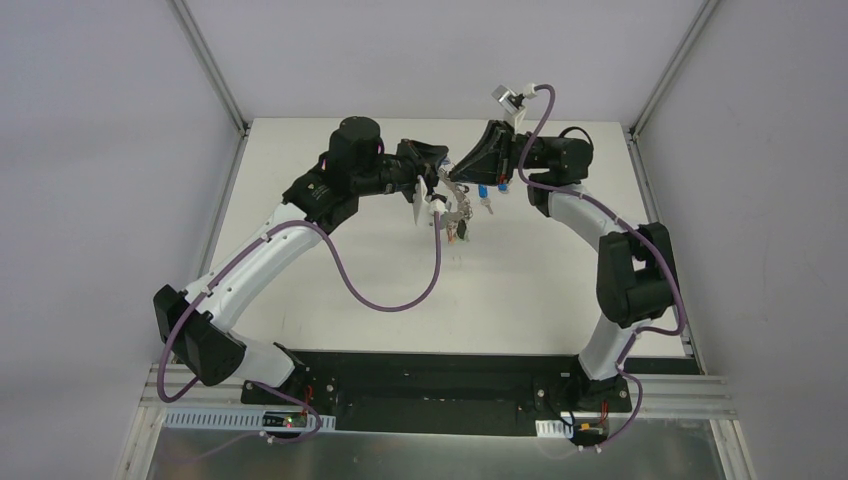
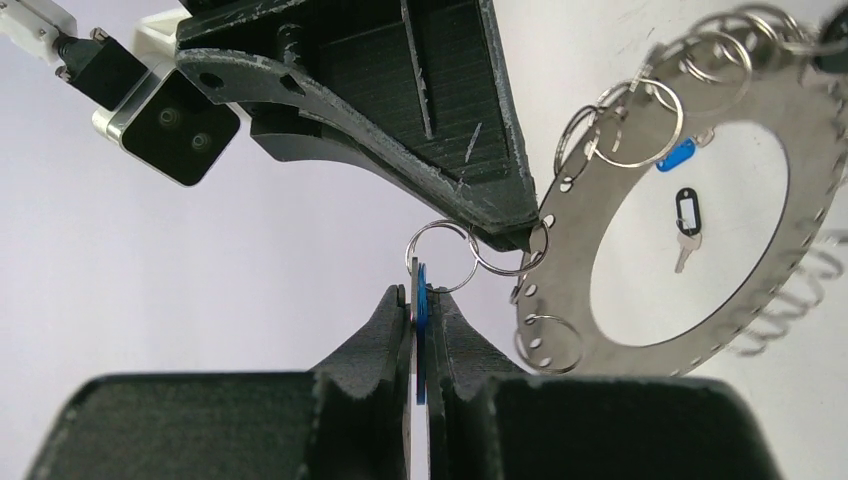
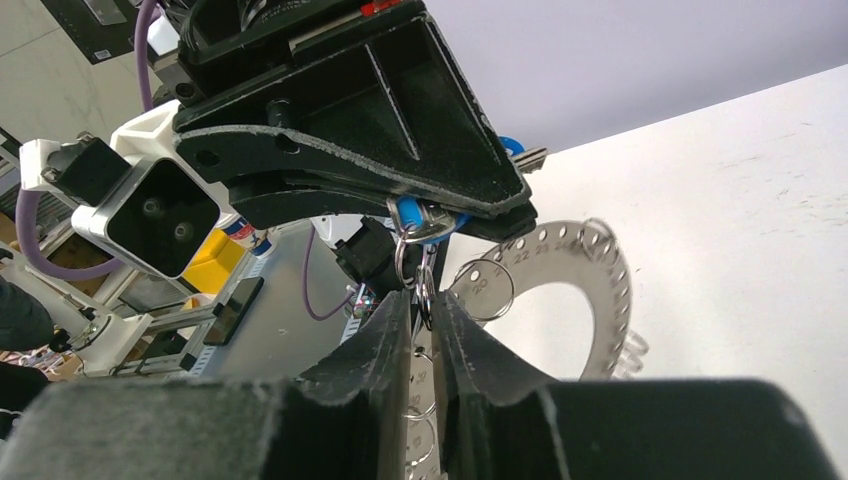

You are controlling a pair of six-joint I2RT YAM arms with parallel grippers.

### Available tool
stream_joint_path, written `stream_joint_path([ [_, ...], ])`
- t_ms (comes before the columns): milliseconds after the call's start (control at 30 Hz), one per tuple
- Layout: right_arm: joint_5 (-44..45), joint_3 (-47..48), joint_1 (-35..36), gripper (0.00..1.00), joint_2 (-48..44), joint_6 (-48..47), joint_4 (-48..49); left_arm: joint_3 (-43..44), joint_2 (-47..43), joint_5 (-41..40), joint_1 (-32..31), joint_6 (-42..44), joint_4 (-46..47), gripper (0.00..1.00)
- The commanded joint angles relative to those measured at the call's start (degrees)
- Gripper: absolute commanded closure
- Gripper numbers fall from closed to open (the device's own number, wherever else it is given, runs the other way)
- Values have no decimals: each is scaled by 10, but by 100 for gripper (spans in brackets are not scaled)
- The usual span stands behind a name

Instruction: Remove the keys from the keyring

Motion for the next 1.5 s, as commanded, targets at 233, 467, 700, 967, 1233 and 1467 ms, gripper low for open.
stream_joint_path([
  [233, 19, 5, -3, 100, -36, 17, 37, -2, -33, 10, -3, -3, 44, 100],
  [467, 90, -33, -18, 100, -56, 28, 37, -31, -46, -19, -10, 1, 50, 100],
  [700, 203, -95, -33, 100, -99, 16, 37, -44, -55, -18, -19, -16, 51, 100],
  [967, 328, -180, -15, 100, -161, -1, -20, -102, -90, -20, -24, -64, 78, 100],
  [1233, 342, -249, 3, 52, -292, -238, -261, -120, -114, -16, -24, -91, 86, 100],
  [1467, 292, -242, 18, 59, -346, -471, -411, -125, -139, 12, -24, -102, 76, 100],
])
